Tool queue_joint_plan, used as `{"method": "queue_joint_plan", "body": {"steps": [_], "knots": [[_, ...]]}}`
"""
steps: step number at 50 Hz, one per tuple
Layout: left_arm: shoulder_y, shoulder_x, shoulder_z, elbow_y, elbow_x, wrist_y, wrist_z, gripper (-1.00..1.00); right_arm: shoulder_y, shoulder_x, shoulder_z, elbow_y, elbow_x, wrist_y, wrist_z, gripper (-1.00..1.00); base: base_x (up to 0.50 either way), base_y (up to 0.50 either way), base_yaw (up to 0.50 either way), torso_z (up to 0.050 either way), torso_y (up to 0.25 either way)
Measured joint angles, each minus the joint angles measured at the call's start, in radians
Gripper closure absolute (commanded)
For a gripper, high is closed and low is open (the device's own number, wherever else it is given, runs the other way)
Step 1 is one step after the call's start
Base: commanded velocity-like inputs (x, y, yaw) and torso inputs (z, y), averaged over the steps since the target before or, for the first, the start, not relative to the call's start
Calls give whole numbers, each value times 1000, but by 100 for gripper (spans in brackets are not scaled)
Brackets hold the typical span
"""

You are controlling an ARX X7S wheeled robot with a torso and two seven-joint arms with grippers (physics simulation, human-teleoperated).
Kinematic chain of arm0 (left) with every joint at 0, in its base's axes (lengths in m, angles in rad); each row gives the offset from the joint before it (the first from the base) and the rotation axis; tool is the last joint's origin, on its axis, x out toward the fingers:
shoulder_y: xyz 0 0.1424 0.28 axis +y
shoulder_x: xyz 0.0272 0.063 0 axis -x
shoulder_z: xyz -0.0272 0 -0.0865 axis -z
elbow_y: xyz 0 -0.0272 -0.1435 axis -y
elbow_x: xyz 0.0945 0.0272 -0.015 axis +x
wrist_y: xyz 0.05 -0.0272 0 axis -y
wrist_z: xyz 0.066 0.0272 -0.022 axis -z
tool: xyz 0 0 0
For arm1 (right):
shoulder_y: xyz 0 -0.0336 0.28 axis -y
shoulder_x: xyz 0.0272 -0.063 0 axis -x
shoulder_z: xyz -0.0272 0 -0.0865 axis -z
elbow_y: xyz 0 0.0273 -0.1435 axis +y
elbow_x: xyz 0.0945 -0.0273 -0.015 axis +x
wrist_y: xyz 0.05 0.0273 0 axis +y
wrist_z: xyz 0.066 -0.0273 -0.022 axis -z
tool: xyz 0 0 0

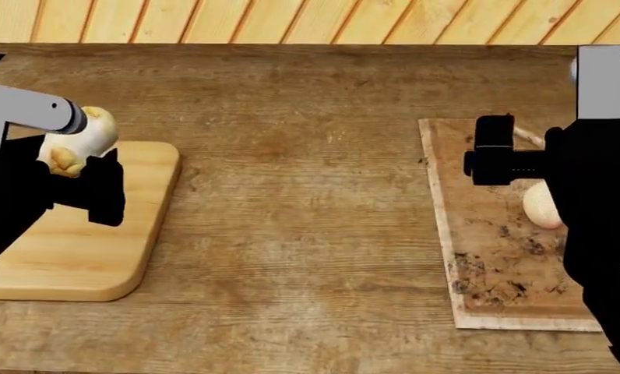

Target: Place the apricot and the ginger on separate cutting boards.

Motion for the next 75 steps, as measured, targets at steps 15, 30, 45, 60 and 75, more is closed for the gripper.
{"method": "queue_joint_plan", "body": {"steps": [15,30,45,60,75], "knots": [[4,9,17,-94,53,55,-12,100,-12,11,11,-71,28,32,20,-100,0,0,0,0,1],[28,-12,19,-142,77,86,-15,100,-21,9,14,-84,42,31,13,-100,0,0,0,1,0],[12,-8,22,-222,101,124,-9,100,-24,11,15,-99,51,37,14,-100,0,0,0,0,1],[1,5,34,-308,124,161,4,100,-30,14,17,-113,58,40,18,-100,0,0,0,0,0],[4,9,41,-329,123,168,8,-100,-35,17,18,-117,62,41,19,-100,0,0,0,0,0]]}}
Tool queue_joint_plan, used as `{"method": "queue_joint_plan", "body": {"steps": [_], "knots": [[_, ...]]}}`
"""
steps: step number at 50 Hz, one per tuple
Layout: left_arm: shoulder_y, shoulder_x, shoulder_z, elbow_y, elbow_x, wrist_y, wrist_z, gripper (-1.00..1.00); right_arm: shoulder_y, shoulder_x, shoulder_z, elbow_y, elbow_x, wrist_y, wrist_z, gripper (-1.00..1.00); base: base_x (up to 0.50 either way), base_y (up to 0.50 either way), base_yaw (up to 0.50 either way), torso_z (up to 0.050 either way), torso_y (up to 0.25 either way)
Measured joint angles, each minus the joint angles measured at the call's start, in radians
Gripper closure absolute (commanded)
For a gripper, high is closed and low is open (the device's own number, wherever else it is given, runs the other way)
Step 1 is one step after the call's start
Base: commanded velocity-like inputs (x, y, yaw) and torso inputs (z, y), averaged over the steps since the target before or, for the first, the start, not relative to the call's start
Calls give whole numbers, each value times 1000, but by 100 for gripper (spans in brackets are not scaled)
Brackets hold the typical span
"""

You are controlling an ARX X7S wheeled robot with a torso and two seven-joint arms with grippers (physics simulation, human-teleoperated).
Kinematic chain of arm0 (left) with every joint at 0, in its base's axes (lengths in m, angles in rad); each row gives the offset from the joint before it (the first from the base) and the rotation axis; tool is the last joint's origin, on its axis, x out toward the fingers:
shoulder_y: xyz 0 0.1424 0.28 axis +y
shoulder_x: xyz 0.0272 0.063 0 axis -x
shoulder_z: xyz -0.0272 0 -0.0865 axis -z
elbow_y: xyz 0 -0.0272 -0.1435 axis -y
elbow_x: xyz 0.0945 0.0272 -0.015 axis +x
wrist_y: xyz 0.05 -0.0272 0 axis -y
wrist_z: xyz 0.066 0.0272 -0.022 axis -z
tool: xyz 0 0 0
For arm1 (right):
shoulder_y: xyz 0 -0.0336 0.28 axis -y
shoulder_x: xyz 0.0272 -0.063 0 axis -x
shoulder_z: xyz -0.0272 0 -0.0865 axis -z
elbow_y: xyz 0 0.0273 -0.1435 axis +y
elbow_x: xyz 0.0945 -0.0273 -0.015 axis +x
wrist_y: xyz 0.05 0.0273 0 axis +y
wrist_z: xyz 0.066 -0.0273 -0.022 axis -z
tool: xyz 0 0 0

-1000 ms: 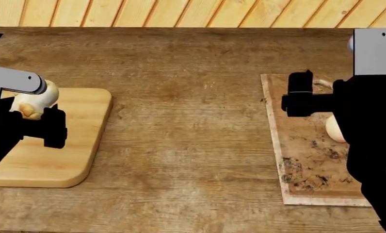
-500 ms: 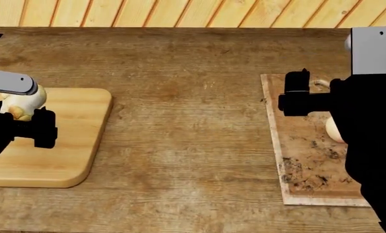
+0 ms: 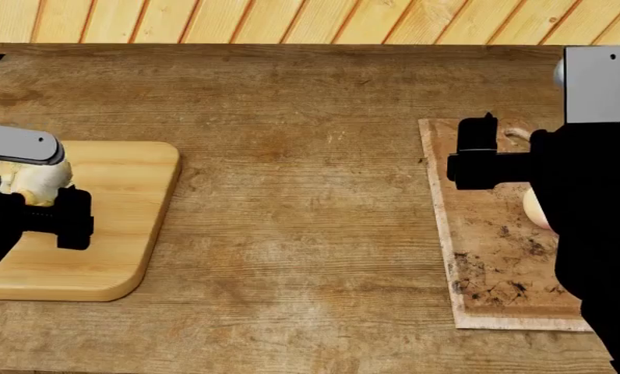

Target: Place the apricot and the ginger on separate cutting boards.

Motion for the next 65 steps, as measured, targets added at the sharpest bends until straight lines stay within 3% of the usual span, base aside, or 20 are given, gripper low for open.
{"method": "queue_joint_plan", "body": {"steps": [16,46,65], "knots": [[-2,-2,-8,7,-12,-6,-14,-100,10,-2,-4,-2,1,5,2,-100,0,0,0,0,1],[-108,-5,-79,292,-122,-169,-99,-100,41,14,33,-102,58,60,39,-100,0,0,0,0,0],[-211,-5,-124,396,-193,-291,-151,-100,157,34,81,-173,116,130,71,-100,0,0,0,0,0]]}}
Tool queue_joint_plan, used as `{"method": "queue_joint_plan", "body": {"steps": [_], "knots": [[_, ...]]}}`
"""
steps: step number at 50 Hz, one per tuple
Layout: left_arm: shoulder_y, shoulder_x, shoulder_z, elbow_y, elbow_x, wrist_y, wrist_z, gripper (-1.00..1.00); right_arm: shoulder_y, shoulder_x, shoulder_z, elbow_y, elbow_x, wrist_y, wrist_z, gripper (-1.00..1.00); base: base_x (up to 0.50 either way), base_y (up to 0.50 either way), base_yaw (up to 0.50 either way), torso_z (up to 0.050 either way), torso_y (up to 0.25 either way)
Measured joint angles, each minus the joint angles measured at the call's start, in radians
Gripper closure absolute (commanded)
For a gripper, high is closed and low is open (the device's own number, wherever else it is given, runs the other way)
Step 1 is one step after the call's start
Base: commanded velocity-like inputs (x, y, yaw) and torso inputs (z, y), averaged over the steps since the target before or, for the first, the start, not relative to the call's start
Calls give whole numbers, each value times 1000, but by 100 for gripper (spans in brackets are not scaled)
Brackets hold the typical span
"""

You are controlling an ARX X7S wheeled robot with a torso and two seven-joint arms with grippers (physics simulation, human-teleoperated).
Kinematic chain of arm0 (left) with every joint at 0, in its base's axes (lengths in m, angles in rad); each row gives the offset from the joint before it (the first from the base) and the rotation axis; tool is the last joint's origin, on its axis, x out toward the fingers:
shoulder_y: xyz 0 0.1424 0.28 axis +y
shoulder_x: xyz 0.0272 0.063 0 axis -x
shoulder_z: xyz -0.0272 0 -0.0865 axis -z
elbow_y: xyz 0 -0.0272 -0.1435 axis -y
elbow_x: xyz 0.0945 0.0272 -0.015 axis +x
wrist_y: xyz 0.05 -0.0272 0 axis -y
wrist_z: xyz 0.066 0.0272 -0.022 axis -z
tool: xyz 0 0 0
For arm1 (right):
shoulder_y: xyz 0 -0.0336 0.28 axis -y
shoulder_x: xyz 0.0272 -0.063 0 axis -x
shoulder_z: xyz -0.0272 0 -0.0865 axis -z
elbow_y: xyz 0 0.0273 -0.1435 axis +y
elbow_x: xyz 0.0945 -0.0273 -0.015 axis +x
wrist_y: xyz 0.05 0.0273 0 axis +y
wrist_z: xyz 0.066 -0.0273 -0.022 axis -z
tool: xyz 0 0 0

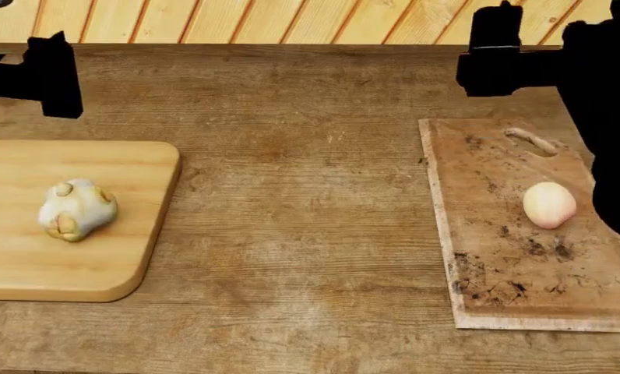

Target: Place the apricot and the ginger on separate cutting boards.

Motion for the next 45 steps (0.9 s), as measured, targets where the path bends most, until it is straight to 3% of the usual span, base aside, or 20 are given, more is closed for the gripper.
{"method": "queue_joint_plan", "body": {"steps": [24,45], "knots": [[-163,-35,-86,83,-122,-177,-29,-100,172,-11,5,-44,41,72,7,-100,0,0,0,0,0],[-244,-20,-107,98,-167,-231,-55,-100,242,-10,14,-64,36,66,21,-100,0,0,0,0,0]]}}
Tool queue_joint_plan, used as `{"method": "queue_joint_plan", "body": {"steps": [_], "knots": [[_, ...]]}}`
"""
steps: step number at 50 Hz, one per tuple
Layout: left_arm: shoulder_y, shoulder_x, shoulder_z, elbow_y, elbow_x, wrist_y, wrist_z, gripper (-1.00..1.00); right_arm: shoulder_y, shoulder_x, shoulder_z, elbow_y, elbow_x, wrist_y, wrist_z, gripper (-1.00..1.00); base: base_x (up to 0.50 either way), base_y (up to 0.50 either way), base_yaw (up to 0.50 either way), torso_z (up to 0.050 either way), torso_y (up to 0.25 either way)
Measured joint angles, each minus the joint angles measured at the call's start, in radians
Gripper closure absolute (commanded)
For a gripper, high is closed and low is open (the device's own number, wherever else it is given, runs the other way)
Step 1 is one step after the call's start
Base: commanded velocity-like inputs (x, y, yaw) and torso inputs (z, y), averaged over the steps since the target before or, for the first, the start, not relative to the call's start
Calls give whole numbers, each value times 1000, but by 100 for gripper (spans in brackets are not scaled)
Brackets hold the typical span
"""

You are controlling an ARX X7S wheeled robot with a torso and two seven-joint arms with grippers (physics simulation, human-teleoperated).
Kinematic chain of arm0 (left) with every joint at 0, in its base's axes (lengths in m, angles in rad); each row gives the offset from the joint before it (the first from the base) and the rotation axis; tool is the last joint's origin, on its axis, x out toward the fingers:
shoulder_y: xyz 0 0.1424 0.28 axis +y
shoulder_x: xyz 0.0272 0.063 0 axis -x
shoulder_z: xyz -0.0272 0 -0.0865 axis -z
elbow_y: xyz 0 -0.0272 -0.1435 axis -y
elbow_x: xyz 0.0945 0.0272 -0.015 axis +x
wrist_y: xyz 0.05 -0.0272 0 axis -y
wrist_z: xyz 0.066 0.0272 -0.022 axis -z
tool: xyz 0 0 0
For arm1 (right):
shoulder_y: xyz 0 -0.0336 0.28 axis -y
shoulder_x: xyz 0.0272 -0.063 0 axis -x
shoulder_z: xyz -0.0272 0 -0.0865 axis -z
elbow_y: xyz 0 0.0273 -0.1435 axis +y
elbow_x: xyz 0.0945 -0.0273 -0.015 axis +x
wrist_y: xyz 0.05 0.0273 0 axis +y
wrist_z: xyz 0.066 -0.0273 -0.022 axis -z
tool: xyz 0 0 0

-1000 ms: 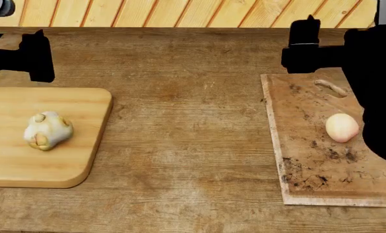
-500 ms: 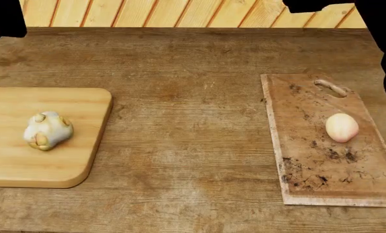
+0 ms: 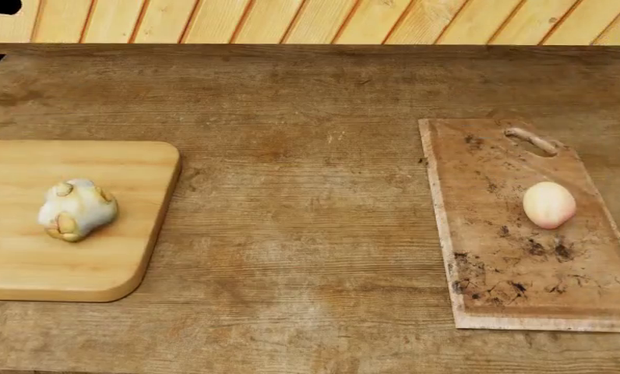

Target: Place the apricot and the ginger on separate cutting boards.

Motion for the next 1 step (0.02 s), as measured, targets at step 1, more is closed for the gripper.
{"method": "queue_joint_plan", "body": {"steps": [1], "knots": [[-4,1,-1,2,-2,-2,-2,-100,2,0,0,0,-1,-2,0,-100,0,0,0,0,0]]}}
